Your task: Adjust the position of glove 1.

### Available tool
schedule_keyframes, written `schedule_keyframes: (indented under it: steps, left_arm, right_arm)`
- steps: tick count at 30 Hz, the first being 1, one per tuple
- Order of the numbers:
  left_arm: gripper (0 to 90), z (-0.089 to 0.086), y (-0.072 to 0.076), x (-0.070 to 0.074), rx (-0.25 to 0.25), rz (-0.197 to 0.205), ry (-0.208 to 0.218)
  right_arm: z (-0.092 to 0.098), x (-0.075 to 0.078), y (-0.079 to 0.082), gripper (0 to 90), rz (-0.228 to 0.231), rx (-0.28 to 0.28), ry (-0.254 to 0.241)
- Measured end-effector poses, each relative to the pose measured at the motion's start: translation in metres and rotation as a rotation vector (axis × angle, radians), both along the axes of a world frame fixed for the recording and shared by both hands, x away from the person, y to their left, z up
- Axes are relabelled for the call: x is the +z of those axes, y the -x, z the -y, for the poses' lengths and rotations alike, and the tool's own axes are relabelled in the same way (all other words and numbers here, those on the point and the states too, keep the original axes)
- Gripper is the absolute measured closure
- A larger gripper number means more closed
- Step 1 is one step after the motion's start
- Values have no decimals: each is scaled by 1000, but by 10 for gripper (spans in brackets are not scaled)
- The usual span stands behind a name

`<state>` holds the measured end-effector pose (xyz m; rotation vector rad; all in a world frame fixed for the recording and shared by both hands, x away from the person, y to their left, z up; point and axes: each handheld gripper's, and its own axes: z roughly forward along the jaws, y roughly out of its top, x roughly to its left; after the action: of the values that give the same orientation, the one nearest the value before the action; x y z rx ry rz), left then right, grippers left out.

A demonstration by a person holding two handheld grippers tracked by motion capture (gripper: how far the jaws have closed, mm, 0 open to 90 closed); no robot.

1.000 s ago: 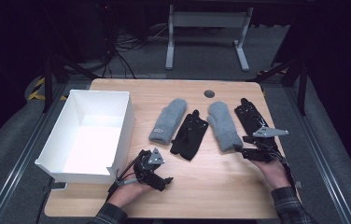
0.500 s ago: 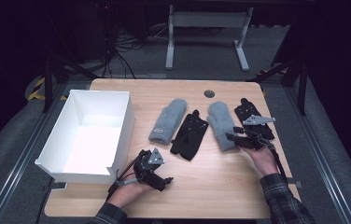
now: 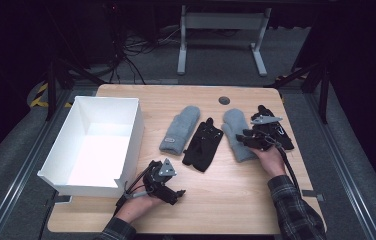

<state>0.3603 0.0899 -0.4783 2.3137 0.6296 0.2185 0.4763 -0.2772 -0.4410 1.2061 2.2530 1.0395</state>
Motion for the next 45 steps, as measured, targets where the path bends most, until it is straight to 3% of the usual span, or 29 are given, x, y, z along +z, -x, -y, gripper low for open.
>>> schedule_keyframes:
  steps: [2,5,7,14,18,20,29,31,36,45]
  left_arm:
    - [1,0,0,0,1,1,1]
    - [1,0,0,0,0,1,1]
    - [1,0,0,0,0,1,1]
    - [1,0,0,0,0,0,1]
    - [1,0,0,0,0,1,1]
    - [1,0,0,0,0,1,1]
    - [1,0,0,0,0,0,2]
    - [1,0,0,0,0,1,3]
    - [1,0,0,0,0,1,3]
    - [1,0,0,0,0,0,2]
  right_arm:
    - [1,-3,-1,654,-15,5,-5]
    - [-1,-5,-1,807,-9,12,28]
    - [-1,-5,-1,851,-5,12,34]
    - [5,4,5,875,26,10,-10]
    - [7,11,13,876,38,17,-9]
    - [10,19,25,878,65,31,-25]
    - [17,32,63,880,86,87,-30]
    - [19,34,78,880,86,118,-44]
    - [21,35,96,880,88,153,-57]
    - [18,26,133,880,45,248,-72]
